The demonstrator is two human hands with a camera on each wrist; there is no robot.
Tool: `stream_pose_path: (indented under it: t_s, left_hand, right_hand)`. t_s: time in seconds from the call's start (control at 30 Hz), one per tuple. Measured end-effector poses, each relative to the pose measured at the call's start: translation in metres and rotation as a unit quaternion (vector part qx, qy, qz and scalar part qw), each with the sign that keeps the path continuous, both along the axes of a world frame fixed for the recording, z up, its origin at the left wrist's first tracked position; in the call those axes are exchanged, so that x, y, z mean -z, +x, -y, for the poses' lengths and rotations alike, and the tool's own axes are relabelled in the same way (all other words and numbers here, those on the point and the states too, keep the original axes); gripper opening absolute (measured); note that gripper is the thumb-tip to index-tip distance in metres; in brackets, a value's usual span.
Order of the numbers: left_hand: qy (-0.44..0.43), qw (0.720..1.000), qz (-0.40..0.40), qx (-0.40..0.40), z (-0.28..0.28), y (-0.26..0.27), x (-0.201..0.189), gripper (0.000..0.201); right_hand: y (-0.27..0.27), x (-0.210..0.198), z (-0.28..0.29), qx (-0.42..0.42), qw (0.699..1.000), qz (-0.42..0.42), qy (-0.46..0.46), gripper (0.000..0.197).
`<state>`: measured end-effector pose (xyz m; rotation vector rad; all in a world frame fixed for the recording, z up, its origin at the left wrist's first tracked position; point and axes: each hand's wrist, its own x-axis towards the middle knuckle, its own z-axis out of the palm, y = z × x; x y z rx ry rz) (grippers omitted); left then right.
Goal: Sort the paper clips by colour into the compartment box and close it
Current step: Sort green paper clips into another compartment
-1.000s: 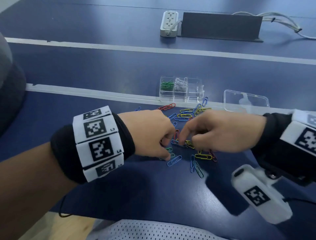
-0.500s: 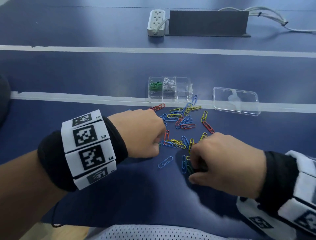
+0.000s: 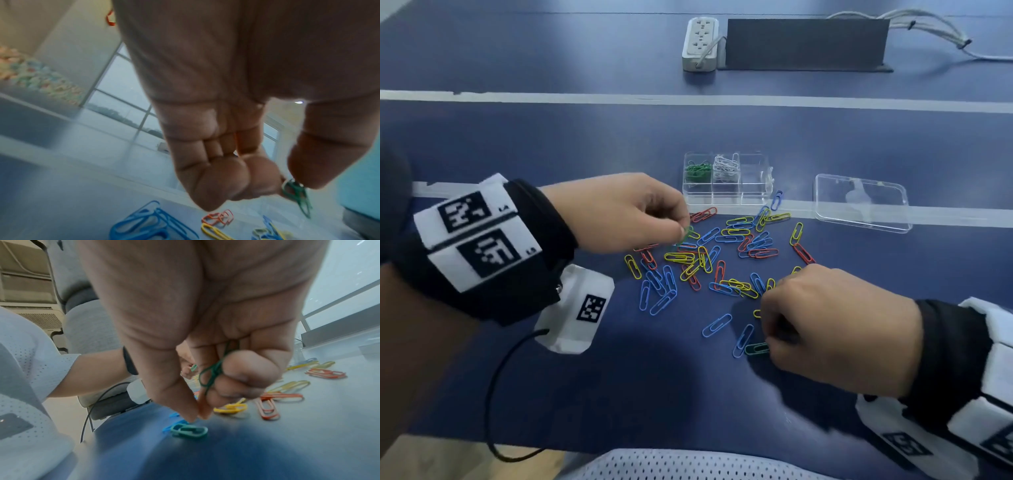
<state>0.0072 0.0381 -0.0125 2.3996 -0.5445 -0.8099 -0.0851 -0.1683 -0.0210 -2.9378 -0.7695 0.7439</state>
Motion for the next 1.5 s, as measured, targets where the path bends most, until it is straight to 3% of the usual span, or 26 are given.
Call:
stream_pose_path:
  t_s: [0.23,0.47,0.77,0.83,0.93,1.03,1.2,1.33,1.5]
  left_hand:
    - [-0.140,0.979,-0.115,-0.090,-0.005,0.010,0.007,0.005]
    - [-0.178,0.968,-0.140,-0.109,-0.007,0.019,0.012,0.019]
    - [-0.184,0.955,-0.166,-0.161,0.005,0.034,0.011,0.019]
    - [-0.188,0.953,-0.146,-0.188,0.010,0.043,0.010,0.025]
    - [-0.154,0.967,-0.047,-0.196,0.017,0.060,0.007,0.028]
    - [-0.048,0.984,0.077,-0.156,0.023,0.076,0.006,0.023]
    - [0.104,0.969,0.209,-0.083,0.042,0.082,-0.003,0.025]
    - [0.132,0.973,0.178,-0.064,0.044,0.084,-0.006,0.025]
    - [0.016,0.988,0.086,-0.126,0.038,0.084,-0.003,0.027]
  right_hand:
    - [-0.001,0.005,-0.005,-0.025,0.999,-0.028,-0.007,0.021]
    - [0.002,-0.002,-0.007,-0.023,0.999,-0.034,-0.022,0.024]
    - [0.060,-0.029,-0.010,0.130,0.988,-0.062,0.062,0.037]
    - [0.086,-0.025,-0.008,0.165,0.975,-0.096,0.115,0.040]
    - [0.122,-0.023,-0.009,0.199,0.955,-0.129,0.179,0.031]
    - [0.151,-0.026,-0.020,0.220,0.953,-0.087,0.189,0.009]
    - [0.176,-0.030,-0.045,0.243,0.958,0.001,0.155,0.020]
    - [0.183,-0.027,-0.051,0.254,0.959,0.019,0.124,0.019]
    - [0.182,-0.029,-0.052,0.253,0.960,0.013,0.116,0.007]
